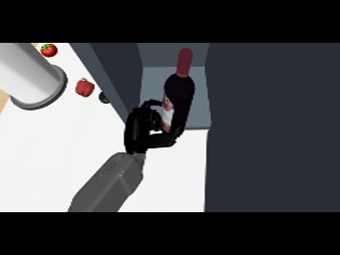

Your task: Pick up the wine, place it into the cabinet and close the cabinet

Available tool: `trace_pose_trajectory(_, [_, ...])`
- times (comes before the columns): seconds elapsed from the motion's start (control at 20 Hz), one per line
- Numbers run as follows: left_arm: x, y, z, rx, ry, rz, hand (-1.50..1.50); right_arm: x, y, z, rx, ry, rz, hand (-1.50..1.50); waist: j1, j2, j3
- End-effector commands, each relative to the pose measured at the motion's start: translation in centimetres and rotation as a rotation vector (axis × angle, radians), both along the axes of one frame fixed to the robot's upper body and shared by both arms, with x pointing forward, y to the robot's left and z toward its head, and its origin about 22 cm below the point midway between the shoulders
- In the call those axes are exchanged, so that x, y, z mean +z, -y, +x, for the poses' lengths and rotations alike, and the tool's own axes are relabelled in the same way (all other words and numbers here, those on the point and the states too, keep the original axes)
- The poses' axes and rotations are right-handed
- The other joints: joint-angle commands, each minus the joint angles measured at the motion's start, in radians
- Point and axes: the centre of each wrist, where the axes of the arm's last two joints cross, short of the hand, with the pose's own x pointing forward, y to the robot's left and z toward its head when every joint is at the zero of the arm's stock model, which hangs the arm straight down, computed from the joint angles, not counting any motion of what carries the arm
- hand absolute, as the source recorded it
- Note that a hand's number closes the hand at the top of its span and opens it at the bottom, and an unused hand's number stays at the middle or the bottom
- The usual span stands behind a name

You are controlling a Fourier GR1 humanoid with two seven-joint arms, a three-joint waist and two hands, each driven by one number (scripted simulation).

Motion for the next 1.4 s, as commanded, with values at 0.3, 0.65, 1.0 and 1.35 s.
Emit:
trace_pose_trajectory(0.3, [1.4,0.6,3.2,-0.031,-0.018,-0.007,1.5,-0.6,-0.7,2.1,0.011,0.004,0.011,-1.5,-0.007,0.002,0.0])
trace_pose_trajectory(0.65, [2.2,1.3,4.3,-0.013,-0.006,-0.023,1.5,0.2,-1.7,2.2,0.018,0.001,0.004,-1.5,-0.026,0.008,-0.001])
trace_pose_trajectory(1.0, [4.6,1.2,6.8,0.01,-0.019,-0.034,1.5,-0.8,-0.8,0.3,0.005,0.013,0.014,-1.5,-0.019,0.004,0.0])
trace_pose_trajectory(1.35, [3.1,-0.9,7.3,0.019,-0.096,0.002,1.5,-0.7,0.5,2.7,0.003,0.01,0.01,-1.5,-0.016,0.01,0.0])
